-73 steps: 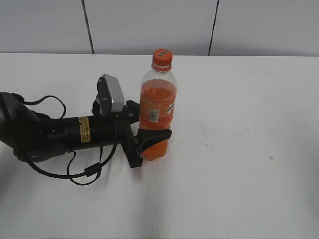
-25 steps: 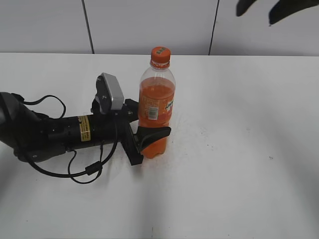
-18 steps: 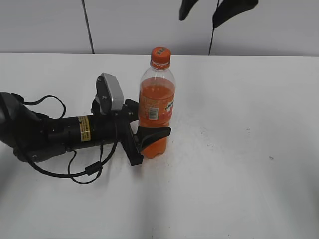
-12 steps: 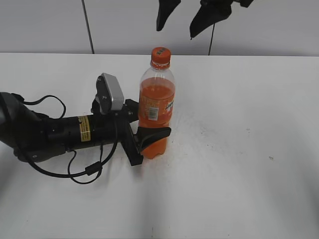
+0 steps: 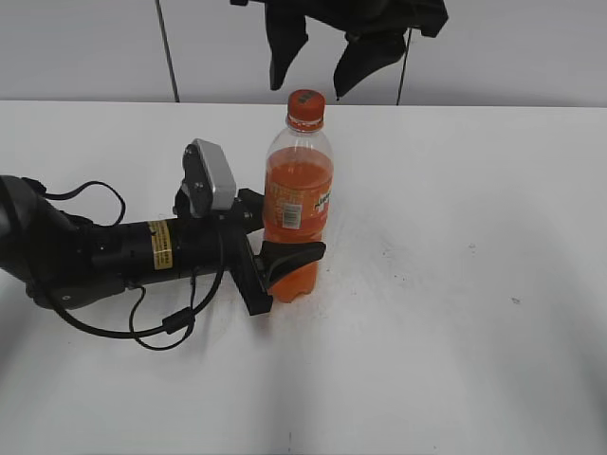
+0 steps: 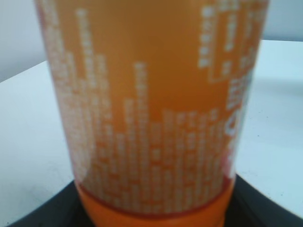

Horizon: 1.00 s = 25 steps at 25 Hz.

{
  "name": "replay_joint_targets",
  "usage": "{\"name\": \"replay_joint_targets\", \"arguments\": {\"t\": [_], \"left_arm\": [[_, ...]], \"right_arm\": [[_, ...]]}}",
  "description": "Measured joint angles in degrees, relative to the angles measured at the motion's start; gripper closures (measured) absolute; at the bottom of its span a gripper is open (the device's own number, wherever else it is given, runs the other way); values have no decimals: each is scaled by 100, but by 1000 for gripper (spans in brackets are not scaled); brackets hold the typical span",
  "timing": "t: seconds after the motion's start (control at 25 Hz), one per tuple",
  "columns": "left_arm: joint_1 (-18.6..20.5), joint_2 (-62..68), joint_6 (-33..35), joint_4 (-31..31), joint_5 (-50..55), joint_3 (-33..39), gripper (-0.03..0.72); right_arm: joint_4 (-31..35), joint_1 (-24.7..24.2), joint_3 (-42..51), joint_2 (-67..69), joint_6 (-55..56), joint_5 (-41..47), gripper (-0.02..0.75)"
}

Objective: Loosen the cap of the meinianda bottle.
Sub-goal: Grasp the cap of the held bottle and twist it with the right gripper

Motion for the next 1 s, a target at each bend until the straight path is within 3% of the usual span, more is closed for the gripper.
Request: {"name": "replay_joint_targets", "arguments": {"t": [1.0], "left_arm": [[0,0,0,-29,6,0,291]], "right_arm": [[62,0,-6,217,-197,5,279]]}}
